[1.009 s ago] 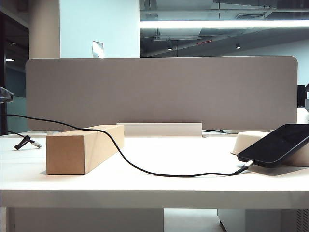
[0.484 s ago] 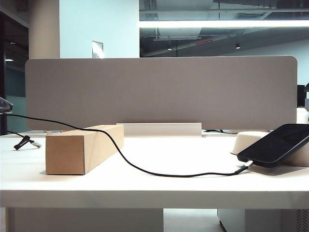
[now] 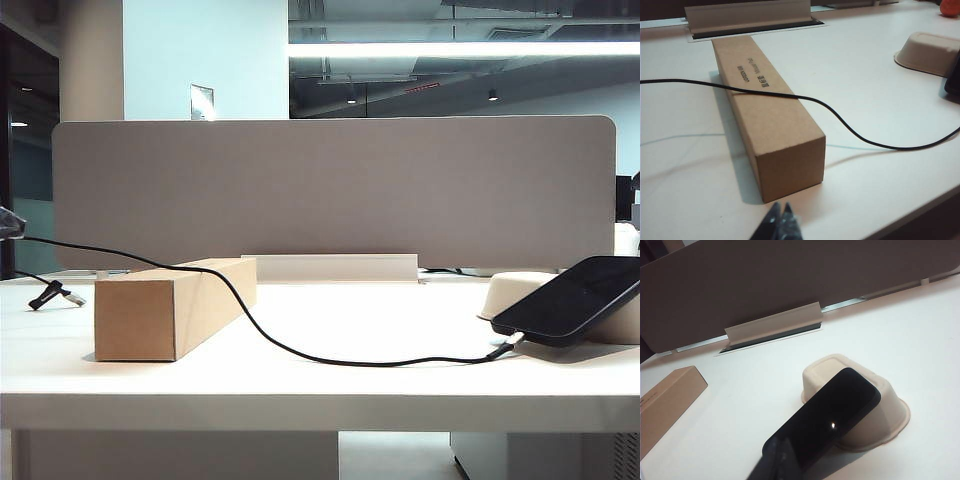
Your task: Pick up the charging cable and the phone, plug the charging cable into the charging port on the phone, and finally place them back on the table.
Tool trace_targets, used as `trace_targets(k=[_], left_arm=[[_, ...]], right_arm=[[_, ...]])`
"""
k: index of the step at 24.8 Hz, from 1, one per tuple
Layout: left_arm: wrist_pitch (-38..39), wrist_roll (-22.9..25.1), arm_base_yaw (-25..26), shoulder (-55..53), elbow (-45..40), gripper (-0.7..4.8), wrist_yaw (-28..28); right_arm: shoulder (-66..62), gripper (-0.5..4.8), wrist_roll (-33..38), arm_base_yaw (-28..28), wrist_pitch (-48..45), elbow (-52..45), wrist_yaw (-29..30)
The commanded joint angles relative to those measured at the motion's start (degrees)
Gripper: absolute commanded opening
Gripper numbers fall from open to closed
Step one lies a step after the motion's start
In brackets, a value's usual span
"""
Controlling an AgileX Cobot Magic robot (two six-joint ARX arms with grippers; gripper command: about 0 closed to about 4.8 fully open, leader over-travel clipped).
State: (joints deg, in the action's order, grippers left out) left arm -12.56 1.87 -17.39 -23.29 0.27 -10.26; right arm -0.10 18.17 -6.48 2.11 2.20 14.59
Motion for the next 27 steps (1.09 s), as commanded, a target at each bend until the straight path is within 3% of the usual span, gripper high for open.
trace_targets(k=[1, 4, 12, 23, 27], left_arm=[[-0.22, 0.04, -0.02, 0.04, 0.17, -0.06, -0.02], [0.09, 0.04, -0.02, 0.31, 0.17, -0.06, -0.02], [5.18, 0.04, 1.33, 13.16, 0.20, -0.06, -0.44], [5.25, 0.04, 16.41, 22.86, 0.20, -0.06, -0.15], [5.29, 0.04, 17.46, 23.06, 0.20, -0.06, -0.04]], right_arm=[[0.11, -0.03, 0.04, 0.00, 0.28, 0.09, 0.09], [0.11, -0.03, 0.02, 0.00, 1.68, 0.09, 0.07], [0.11, -0.03, 0.00, -0.02, 2.78, 0.07, -0.59], [0.11, -0.03, -0.22, -0.02, 2.78, 0.07, -0.98], [0.11, -0.03, -0.26, -0.04, 2.78, 0.07, -1.01]])
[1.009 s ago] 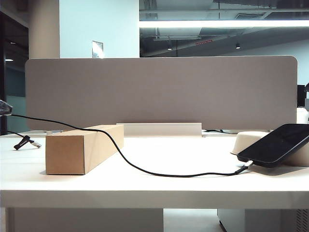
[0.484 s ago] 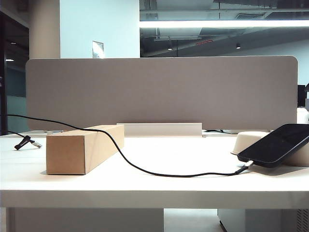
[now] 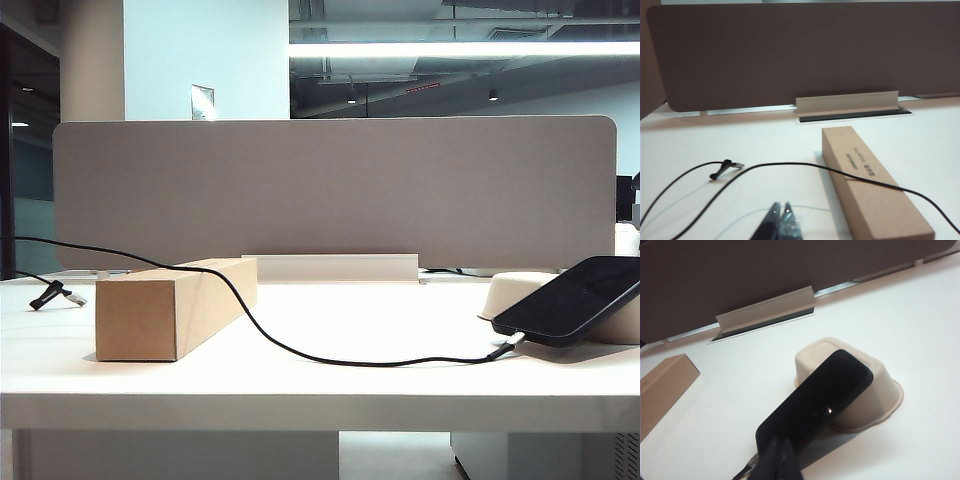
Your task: Pick up the charging cable and the phone, plug the charging cable into the charging port on the phone, and finally place them back on the table.
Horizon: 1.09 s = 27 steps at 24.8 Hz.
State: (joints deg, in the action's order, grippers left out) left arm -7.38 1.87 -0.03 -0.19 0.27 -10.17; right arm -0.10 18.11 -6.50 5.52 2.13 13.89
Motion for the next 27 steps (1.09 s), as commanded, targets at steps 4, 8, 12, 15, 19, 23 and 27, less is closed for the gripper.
trace_targets(k=[4, 8, 12, 15, 19, 23, 27], left_arm=[[0.09, 0.04, 0.09, -0.04, 0.17, -0.06, -0.13], [0.09, 0.04, 0.11, -0.04, 0.17, -0.06, -0.13], [0.09, 0.04, 0.11, -0.04, 0.17, -0.06, -0.13], [0.09, 0.04, 0.11, -0.04, 0.17, -0.06, -0.13], [0.09, 0.04, 0.11, -0.04, 0.17, -0.06, -0.13], [0.09, 0.04, 0.11, -0.04, 0.17, -0.06, -0.11], [0.09, 0.04, 0.11, -0.04, 0.17, -0.06, -0.13]], right_arm=[[0.11, -0.03, -0.22, -0.02, -0.57, 0.13, -0.28], [0.11, -0.03, -0.61, -0.02, -0.55, 0.07, -0.33], [0.11, -0.03, -0.55, -0.02, -0.63, -1.07, -1.18], [0.11, -0.03, 1.77, 1.01, -0.26, -2.12, -0.96], [0.11, -0.03, 1.70, 8.09, -0.28, -2.12, -2.03], [0.11, -0.03, 1.38, 12.57, -0.28, -2.12, -5.38], [0.11, -0.03, 1.14, 14.32, -0.44, -2.12, -7.39]])
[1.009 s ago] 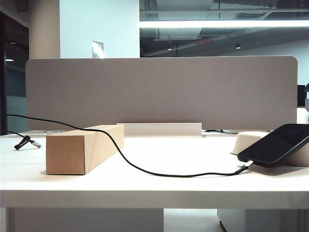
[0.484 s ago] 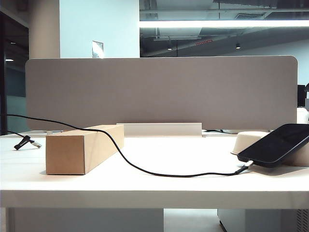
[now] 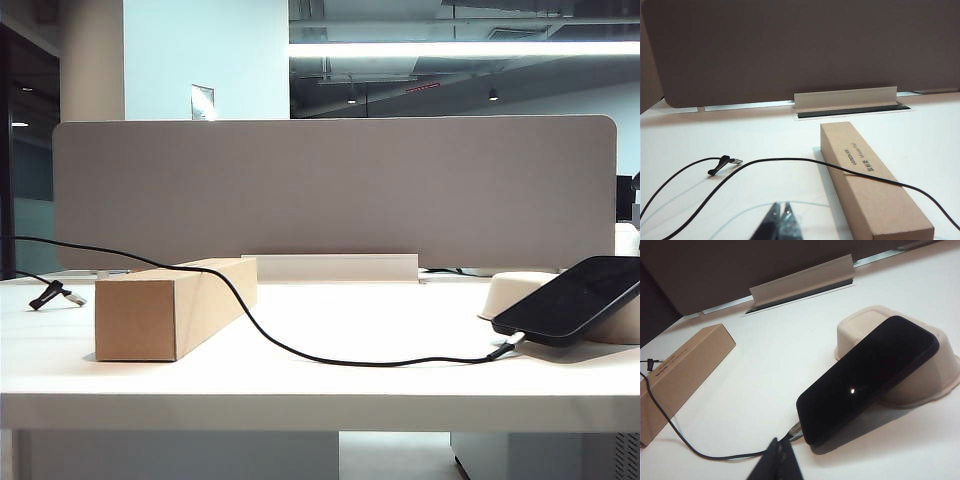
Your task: Pick up the charging cable and the phone, plug the charging cable into the charging port on the phone, and finally place them back on the table.
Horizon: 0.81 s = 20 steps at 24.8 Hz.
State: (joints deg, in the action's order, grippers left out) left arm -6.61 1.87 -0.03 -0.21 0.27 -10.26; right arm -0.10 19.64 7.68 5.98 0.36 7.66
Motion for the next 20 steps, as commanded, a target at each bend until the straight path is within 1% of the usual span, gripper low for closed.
trace_targets(k=[1, 5, 8, 10, 11, 20], left_arm=[[-0.68, 0.04, 0.11, -0.02, 0.17, -0.06, -0.04], [-0.68, 0.04, 0.11, -0.02, 0.17, -0.06, -0.04], [-0.68, 0.04, 0.11, -0.02, 0.17, -0.06, -0.04], [-0.68, 0.04, 0.11, -0.02, 0.17, -0.06, -0.04], [-0.68, 0.04, 0.11, -0.02, 0.17, -0.06, -0.02], [-0.68, 0.04, 0.11, -0.02, 0.17, -0.06, -0.04]], right_arm=[[0.11, -0.03, -0.42, 0.13, -1.03, -0.35, -1.18], [0.11, -0.03, -3.67, 0.07, -2.27, -0.33, -2.29], [0.11, -0.03, -6.58, 0.07, -3.30, -0.35, -7.10], [0.11, -0.03, -7.37, 0.07, -3.26, -0.33, -8.66], [0.11, -0.03, -9.51, 0.07, -3.30, -0.33, -9.25], [0.11, -0.01, -10.45, 0.11, -2.67, -0.33, -9.03]])
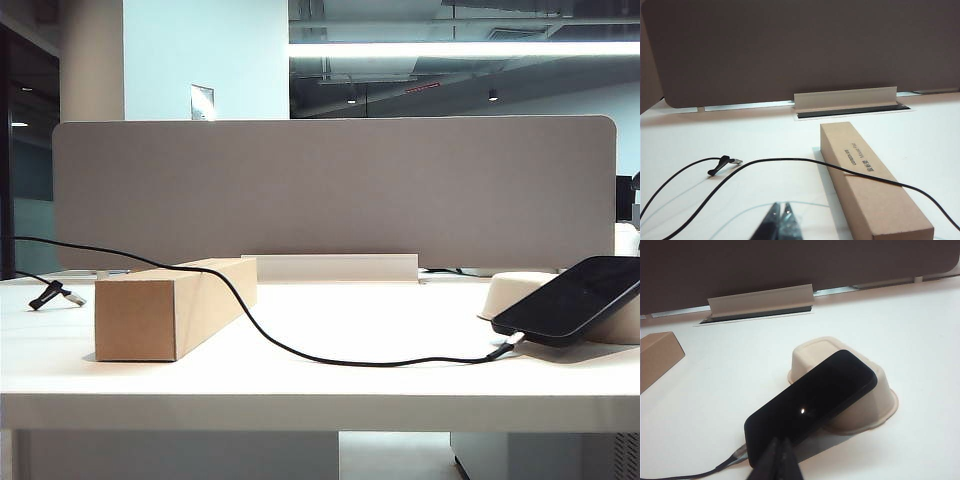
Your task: Pick up the charging cable and the phone, plug the charging cable into the charging port on the phone, and finally place them back on the table.
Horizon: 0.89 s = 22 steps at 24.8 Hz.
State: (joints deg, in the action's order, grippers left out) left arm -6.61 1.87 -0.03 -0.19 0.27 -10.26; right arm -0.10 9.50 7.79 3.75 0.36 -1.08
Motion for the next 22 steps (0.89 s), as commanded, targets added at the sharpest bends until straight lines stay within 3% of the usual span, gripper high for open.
trace_targets(k=[1, 8, 12, 18, 22], left_arm=[[-0.68, 0.04, 0.11, -0.04, 0.17, -0.06, -0.02], [-0.68, 0.04, 0.11, -0.04, 0.17, -0.06, -0.04], [-0.68, 0.04, 0.11, -0.04, 0.17, -0.06, -0.04], [-0.68, 0.04, 0.11, -0.04, 0.17, -0.06, -0.04], [-0.68, 0.04, 0.11, -0.04, 0.17, -0.06, -0.04]], right_arm=[[0.11, -0.01, -0.31, 0.00, -0.57, -0.33, -0.28], [0.11, -0.01, -0.48, 0.00, -0.52, -0.33, -0.28], [0.11, -0.01, -8.52, -0.28, -0.61, -0.33, -0.74], [0.11, -0.01, -7.98, -10.10, -1.62, -0.33, -0.26], [0.11, -0.01, -8.07, -9.03, -2.14, -0.35, -0.26]])
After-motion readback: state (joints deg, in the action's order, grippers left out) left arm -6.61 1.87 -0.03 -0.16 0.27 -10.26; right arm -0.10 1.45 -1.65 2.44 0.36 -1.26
